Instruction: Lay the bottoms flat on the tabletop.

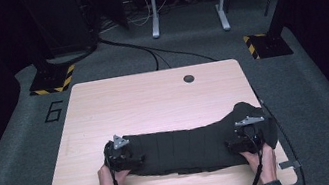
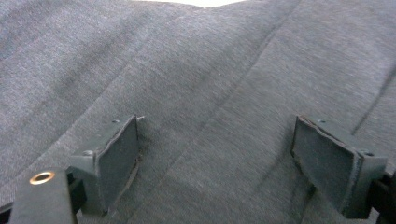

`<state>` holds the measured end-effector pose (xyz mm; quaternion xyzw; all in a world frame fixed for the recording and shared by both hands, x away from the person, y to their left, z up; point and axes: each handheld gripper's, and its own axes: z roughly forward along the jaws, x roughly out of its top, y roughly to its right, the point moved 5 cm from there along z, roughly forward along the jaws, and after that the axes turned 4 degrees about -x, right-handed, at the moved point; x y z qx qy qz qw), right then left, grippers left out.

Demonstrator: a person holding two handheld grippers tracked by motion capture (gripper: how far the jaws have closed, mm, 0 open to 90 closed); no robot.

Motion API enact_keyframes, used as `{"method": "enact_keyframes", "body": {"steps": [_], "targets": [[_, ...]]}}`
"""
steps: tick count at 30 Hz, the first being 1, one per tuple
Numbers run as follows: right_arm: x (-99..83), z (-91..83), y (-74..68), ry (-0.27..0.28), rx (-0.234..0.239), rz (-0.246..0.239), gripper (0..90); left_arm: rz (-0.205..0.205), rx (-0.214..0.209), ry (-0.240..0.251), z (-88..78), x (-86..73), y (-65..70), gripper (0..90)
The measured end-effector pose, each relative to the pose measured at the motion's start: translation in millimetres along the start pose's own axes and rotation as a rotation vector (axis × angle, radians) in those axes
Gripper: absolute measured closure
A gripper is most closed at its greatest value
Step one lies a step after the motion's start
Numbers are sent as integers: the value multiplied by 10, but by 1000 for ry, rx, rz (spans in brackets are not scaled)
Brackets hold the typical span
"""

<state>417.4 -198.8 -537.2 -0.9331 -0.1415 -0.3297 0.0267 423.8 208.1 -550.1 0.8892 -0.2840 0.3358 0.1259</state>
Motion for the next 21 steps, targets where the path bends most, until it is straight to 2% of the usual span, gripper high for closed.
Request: {"method": "enact_keyframes", "body": {"steps": [2,3,5,6,7,9,11,15,21], "targets": [[-3,53,-26,-2,3,7,133,-8,2,13,24,-61,5,32],[-2,84,-26,1,8,-7,126,-21,-3,23,19,-86,0,32],[11,99,-47,6,17,-2,127,-46,-5,36,0,-137,-18,32],[21,112,-58,15,23,-13,127,-46,-5,36,0,-137,-18,32],[27,122,-75,19,29,-15,127,-70,-11,47,-29,-194,-40,32],[45,149,-102,29,45,-16,127,-87,-3,75,-66,-251,-58,32],[69,179,-146,42,62,-22,127,-97,9,89,-109,-311,-83,32],[113,234,-266,65,88,-27,127,-110,21,89,-200,-409,-173,32],[163,278,-440,82,104,-42,130,-138,42,108,-292,-514,-278,33]]}}
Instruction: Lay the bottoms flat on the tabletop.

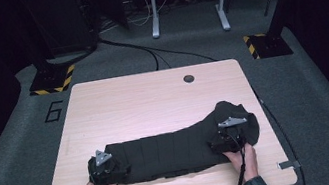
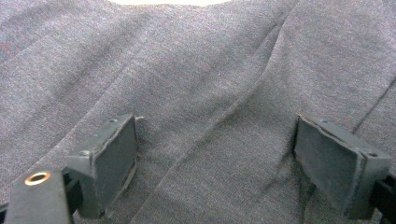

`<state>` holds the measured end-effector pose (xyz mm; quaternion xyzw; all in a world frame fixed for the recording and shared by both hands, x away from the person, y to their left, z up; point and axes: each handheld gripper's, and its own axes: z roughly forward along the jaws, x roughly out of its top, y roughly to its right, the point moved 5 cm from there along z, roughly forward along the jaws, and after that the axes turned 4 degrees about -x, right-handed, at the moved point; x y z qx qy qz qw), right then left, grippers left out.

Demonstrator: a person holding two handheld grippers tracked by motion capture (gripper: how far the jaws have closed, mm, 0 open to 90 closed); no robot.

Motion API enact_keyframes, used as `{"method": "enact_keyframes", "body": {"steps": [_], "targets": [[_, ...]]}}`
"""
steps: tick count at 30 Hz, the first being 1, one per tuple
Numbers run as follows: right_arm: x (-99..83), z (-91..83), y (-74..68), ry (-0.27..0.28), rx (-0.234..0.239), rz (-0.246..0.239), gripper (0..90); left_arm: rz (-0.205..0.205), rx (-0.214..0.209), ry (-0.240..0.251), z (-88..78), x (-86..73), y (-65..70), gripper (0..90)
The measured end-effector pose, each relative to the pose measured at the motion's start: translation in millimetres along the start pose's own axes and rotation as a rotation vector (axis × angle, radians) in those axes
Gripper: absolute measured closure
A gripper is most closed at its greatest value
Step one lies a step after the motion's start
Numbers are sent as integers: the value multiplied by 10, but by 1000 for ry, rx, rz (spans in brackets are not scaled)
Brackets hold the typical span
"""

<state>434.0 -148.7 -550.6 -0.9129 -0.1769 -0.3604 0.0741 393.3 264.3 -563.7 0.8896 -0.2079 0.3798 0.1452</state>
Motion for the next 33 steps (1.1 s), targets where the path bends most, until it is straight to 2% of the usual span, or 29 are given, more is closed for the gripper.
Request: {"method": "enact_keyframes", "body": {"steps": [5,6,8,9,10,11,12,15,17,19,23,27,30,32,33], "targets": [[-9,21,-73,41,4,-9,131,-11,11,6,-52,-43,-50,33],[-17,20,-85,46,8,2,131,-16,11,17,-54,-47,-52,33],[-23,2,-71,54,14,1,130,-26,-5,22,-74,-52,-62,35],[-25,-14,-60,57,21,15,134,-35,-25,30,-93,-50,-66,40],[-25,-48,-42,53,32,21,147,-35,-25,30,-93,-50,-66,51],[-19,-107,-24,67,36,21,160,-72,-81,56,-173,-51,-71,51],[-13,-190,-11,83,35,18,163,-88,-95,74,-224,-51,-71,58],[0,-523,31,139,40,4,183,-88,-103,96,-407,-75,-53,67],[-14,-739,68,177,22,7,205,-78,-105,96,-490,-120,-36,69],[-65,-897,101,191,12,5,232,-81,-115,102,-534,-177,-17,69],[-263,-1022,118,176,-4,6,309,-76,-139,104,-601,-264,41,42],[-457,-1031,130,154,-8,22,360,-53,-152,88,-606,-261,113,85],[-542,-1013,150,137,-10,43,364,-22,-163,67,-563,-251,164,138],[-584,-984,174,123,-20,59,341,-22,-171,59,-533,-256,195,148],[-606,-971,187,113,-51,68,334,-19,-165,59,-518,-261,204,149]]}}
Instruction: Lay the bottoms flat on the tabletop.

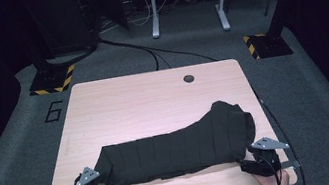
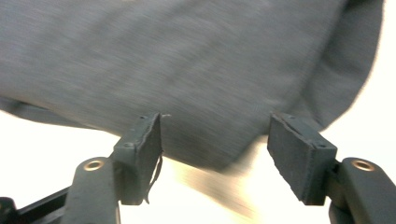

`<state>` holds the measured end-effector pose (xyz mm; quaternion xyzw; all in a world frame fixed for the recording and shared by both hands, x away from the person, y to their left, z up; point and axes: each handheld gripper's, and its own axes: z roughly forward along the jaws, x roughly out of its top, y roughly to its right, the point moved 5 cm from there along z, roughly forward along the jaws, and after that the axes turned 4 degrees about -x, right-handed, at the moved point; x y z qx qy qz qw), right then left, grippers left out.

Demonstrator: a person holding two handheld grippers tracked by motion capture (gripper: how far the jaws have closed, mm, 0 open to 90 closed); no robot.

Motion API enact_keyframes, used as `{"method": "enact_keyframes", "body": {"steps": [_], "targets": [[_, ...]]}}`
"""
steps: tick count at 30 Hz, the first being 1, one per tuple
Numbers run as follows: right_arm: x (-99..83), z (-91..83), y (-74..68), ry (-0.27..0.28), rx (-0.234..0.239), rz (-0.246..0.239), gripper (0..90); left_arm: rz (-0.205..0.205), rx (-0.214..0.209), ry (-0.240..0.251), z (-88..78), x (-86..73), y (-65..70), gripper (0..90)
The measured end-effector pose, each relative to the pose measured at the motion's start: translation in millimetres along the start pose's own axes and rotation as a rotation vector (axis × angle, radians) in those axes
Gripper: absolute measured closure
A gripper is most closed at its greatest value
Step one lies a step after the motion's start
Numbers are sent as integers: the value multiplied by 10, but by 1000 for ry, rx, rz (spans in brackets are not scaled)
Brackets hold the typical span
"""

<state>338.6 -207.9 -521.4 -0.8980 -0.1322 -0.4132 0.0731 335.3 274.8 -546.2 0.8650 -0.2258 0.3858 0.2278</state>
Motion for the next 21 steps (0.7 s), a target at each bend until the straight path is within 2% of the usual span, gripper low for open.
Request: {"method": "enact_keyframes", "body": {"steps": [1,5,7,8,11,15,16,18,21], "targets": [[-20,11,12,0,-10,-8,332,0,-5,-4,2,-8,8,152],[-88,70,7,-16,31,15,336,1,-3,-3,32,-30,22,187],[-115,111,-17,-27,38,15,362,23,-4,-19,44,-40,49,231],[-124,130,-25,-30,38,12,383,31,2,-19,52,-41,65,254],[-138,172,-41,-32,46,21,451,53,-16,-38,60,-43,98,329],[-157,209,-58,-26,59,16,514,62,-25,-40,90,-59,140,442],[-163,216,-64,-26,67,20,541,69,-16,-30,92,-59,136,469],[-172,235,-73,-20,83,21,617,58,-17,-10,83,-57,132,530],[-173,239,-102,-24,63,-2,705,62,-15,2,64,-55,123,628]]}}
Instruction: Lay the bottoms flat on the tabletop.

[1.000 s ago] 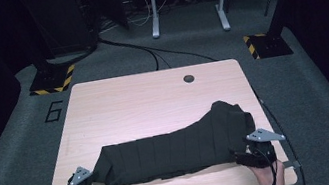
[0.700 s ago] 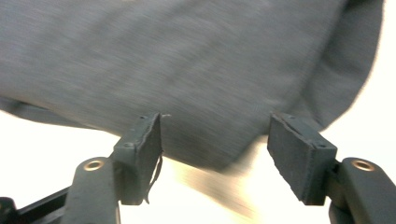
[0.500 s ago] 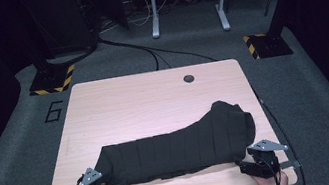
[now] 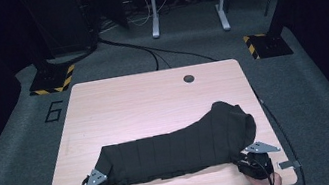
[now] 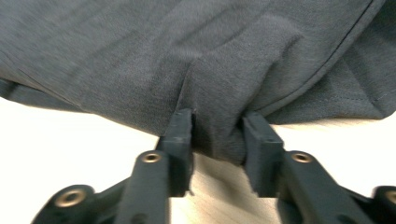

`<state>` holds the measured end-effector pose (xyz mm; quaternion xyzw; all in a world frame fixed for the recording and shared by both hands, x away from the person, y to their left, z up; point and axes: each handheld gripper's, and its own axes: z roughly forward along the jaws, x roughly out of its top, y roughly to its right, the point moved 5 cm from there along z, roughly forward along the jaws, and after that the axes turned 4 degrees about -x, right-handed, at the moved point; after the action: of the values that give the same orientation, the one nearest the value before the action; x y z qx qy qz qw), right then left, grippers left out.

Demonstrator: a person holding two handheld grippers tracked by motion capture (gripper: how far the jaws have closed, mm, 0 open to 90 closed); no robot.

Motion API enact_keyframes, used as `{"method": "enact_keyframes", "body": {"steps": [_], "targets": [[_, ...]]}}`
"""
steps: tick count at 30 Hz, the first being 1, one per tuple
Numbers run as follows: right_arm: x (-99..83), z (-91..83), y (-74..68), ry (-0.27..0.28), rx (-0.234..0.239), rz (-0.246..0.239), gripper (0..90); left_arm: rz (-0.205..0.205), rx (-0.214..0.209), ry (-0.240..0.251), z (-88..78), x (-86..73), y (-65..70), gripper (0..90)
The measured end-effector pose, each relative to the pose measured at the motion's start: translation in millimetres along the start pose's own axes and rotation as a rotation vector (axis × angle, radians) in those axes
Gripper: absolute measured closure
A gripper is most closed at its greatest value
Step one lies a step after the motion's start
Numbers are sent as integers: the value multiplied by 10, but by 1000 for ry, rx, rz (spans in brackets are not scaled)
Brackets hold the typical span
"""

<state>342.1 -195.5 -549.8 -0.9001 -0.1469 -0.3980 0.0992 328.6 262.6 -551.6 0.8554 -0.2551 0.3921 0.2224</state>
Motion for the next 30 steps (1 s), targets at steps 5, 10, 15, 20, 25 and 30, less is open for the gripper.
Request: {"method": "enact_keyframes", "body": {"steps": [5,10,15,20,25,30], "targets": [[12,-44,-31,12,8,-10,794,22,-9,-22,-24,-1,9,717],[11,-171,-74,54,27,-22,817,29,-3,-18,-139,-9,10,732],[27,-334,-183,81,12,-73,823,43,8,5,-286,10,58,740],[164,-477,-219,127,9,-82,829,62,15,18,-376,164,81,745],[422,-532,-216,161,-12,-120,834,81,21,25,-418,346,37,745],[638,-530,-196,177,-15,-138,835,76,8,-2,-383,389,-18,719]]}}
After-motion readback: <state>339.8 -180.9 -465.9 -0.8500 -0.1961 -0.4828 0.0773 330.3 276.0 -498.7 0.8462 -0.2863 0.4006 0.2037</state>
